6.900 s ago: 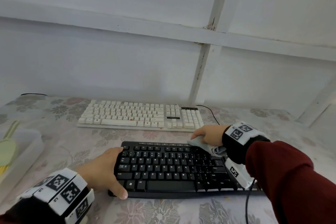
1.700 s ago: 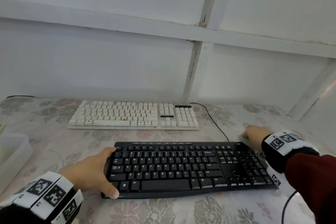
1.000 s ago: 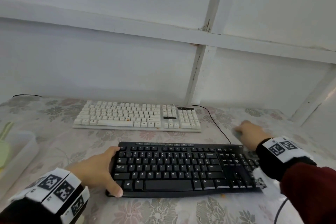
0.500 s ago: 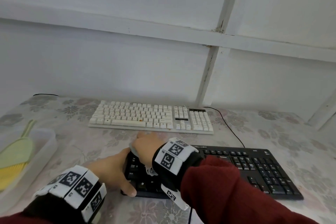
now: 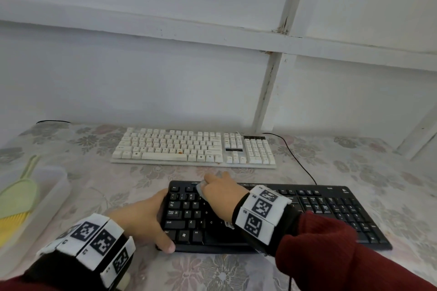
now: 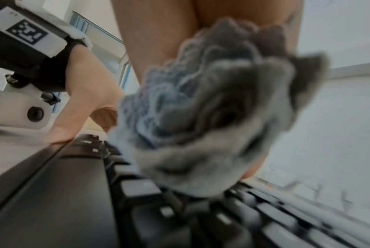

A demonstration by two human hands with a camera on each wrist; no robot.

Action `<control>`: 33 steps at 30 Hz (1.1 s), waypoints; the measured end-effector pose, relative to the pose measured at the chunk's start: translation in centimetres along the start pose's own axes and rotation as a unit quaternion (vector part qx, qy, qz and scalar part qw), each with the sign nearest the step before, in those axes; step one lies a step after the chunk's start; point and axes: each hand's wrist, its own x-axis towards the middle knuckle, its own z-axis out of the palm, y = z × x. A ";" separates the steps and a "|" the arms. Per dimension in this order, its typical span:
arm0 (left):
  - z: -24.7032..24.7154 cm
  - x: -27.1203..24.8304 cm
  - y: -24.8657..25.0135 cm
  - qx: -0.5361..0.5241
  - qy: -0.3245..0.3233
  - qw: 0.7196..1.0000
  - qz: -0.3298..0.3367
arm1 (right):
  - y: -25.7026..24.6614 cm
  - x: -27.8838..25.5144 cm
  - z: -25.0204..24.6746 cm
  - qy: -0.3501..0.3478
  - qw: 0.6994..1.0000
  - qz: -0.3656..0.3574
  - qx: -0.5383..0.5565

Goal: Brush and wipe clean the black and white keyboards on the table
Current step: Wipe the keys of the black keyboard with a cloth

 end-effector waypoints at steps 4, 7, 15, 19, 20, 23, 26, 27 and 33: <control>-0.1 0.4 -0.9 -0.006 0.004 1.000 0.001 | 1.8 -1.2 1.1 -0.022 0.998 0.043 0.044; -0.1 0.4 -0.8 0.010 0.006 1.000 -0.001 | 2.7 -1.8 0.9 -0.039 0.996 0.062 0.056; 0.0 0.3 -0.1 0.017 0.018 1.000 -0.010 | -2.0 0.6 -3.0 0.034 0.995 -0.011 0.095; -0.1 0.2 0.3 0.036 0.023 0.999 -0.028 | -4.2 2.1 -2.5 -0.018 0.999 -0.014 0.046; -0.1 0.2 0.4 0.042 0.022 0.998 -0.034 | -4.2 2.0 -2.3 -0.018 0.999 -0.011 0.048; 0.0 0.2 0.2 0.034 0.023 0.999 -0.032 | -3.1 0.8 -1.9 -0.018 0.999 -0.018 0.031; 0.0 0.2 0.0 0.027 0.021 0.999 -0.025 | -1.7 -0.7 -1.6 -0.026 0.999 -0.005 0.029; -0.1 0.1 0.0 0.029 0.020 0.999 -0.024 | -1.3 -1.3 -1.6 -0.029 0.999 -0.001 0.027; 0.0 -0.3 0.4 0.016 0.018 1.000 -0.014 | 0.9 -3.0 -1.0 -0.069 0.997 0.030 0.023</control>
